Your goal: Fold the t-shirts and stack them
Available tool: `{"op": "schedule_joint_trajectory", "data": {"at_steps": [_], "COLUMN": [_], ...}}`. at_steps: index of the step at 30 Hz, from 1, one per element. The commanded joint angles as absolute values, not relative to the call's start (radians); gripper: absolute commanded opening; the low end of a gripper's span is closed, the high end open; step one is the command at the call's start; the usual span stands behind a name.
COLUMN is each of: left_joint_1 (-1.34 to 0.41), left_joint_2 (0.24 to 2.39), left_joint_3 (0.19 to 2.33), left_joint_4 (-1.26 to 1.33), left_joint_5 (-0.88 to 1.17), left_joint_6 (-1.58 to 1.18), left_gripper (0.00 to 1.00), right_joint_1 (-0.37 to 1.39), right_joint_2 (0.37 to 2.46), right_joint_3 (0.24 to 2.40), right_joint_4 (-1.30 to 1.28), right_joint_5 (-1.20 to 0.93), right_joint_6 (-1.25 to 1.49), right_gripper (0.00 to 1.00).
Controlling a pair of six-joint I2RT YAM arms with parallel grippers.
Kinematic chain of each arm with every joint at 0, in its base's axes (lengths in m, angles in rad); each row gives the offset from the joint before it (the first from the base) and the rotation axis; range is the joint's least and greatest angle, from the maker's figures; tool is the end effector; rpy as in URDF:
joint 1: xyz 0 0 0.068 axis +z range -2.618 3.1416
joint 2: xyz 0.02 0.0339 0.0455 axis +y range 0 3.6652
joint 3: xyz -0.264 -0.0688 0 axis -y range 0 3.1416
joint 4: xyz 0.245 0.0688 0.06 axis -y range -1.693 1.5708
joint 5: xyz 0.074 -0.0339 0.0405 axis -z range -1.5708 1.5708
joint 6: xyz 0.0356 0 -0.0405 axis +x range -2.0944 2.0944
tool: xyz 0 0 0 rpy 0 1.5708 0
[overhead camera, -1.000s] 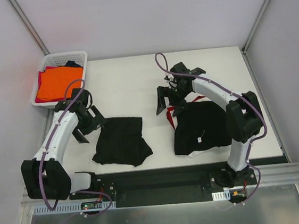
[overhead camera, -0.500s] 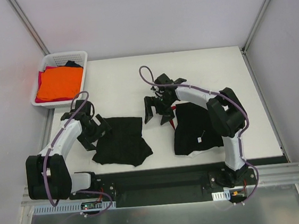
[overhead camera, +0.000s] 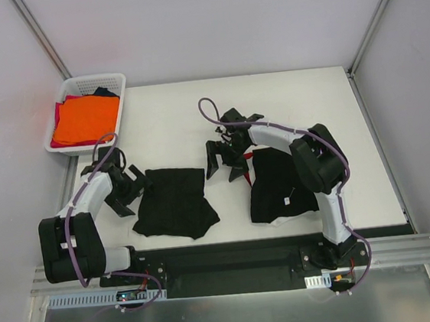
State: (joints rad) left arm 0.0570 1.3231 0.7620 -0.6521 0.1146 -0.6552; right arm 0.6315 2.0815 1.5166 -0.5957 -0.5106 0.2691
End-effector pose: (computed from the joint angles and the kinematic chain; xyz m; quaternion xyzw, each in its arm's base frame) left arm 0.2328 0.0092 0.1874 -0.3330 0.9244 -0.1062 0.1531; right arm 0.3368 0.2679 0.1670 -0.2213 0.9225 0.3084 0.0698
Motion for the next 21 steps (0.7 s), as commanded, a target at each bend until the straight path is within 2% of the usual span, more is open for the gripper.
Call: {"op": "schedule_joint_trajectory", "data": {"at_steps": [1, 3, 9, 12, 17, 21], "left_joint_1": [0.078, 0.115, 0.198, 0.254, 0.414, 0.523], "left_joint_2": [1.339, 1.351, 1.379, 1.416, 1.480, 1.471], "left_joint_3": [0.700, 0.678, 0.687, 0.681, 0.703, 0.695], "left_joint_4": [-0.523, -0.470, -0.376, -0.293, -0.253, -0.256], "left_joint_5": [0.235, 0.338, 0.402, 0.549, 0.756, 0.827], "left_joint_6": [-0.575, -0.581, -0.620, -0.611, -0.591, -0.577], "left_gripper": [0.99, 0.99, 0.99, 0.99, 0.99, 0.99], "right_joint_1": [0.632, 0.630, 0.632, 0.632, 0.632, 0.632], "right_joint_2": [2.094, 2.091, 2.069, 2.068, 2.079, 2.085], "right_joint_3": [1.549, 1.554, 1.543, 1.572, 1.653, 1.697], "right_joint_4": [-0.584, -0.598, -0.635, -0.663, -0.713, -0.733], "right_joint_5": [-0.543, -0.538, -0.529, -0.526, -0.511, -0.505], "right_joint_6": [0.276, 0.272, 0.252, 0.245, 0.233, 0.232], "right_gripper": [0.98, 0.97, 0.98, 0.98, 0.98, 0.98]}}
